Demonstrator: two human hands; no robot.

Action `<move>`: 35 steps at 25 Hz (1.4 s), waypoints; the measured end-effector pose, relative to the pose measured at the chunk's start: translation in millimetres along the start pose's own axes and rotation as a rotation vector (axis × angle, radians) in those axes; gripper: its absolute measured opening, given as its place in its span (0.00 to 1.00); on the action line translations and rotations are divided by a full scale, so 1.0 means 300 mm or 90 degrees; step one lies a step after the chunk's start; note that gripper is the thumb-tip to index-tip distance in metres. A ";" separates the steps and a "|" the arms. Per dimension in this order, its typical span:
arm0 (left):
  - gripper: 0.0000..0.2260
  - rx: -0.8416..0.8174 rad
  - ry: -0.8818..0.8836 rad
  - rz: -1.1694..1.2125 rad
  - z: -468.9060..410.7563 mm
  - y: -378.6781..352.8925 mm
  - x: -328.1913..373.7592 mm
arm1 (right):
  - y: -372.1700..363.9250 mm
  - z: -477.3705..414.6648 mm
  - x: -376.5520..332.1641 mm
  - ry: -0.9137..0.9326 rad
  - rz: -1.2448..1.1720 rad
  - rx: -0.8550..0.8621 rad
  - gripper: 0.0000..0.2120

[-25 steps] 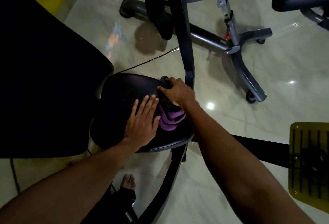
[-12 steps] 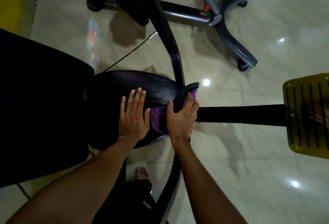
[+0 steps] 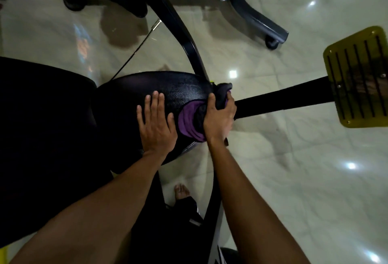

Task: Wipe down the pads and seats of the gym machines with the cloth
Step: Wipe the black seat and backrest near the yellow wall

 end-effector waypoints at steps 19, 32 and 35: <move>0.25 0.023 0.011 0.002 -0.008 -0.013 0.003 | -0.097 -0.046 -0.066 0.336 0.496 -0.174 0.26; 0.25 0.037 0.011 -0.031 -0.007 -0.009 0.014 | -0.150 -0.203 -0.251 0.427 0.576 -0.364 0.31; 0.25 0.022 0.017 -0.063 -0.006 -0.007 0.013 | -0.100 -0.189 -0.233 0.395 0.590 -0.508 0.48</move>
Point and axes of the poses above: each hand's wrist, its own z-axis away from the middle knuckle, its own y-axis out of the back of the hand, x = y × z, the point moved 3 cm from there along -z, towards the middle knuckle, and after that the axes turned 12 degrees about -x, right-handed, at the moved point
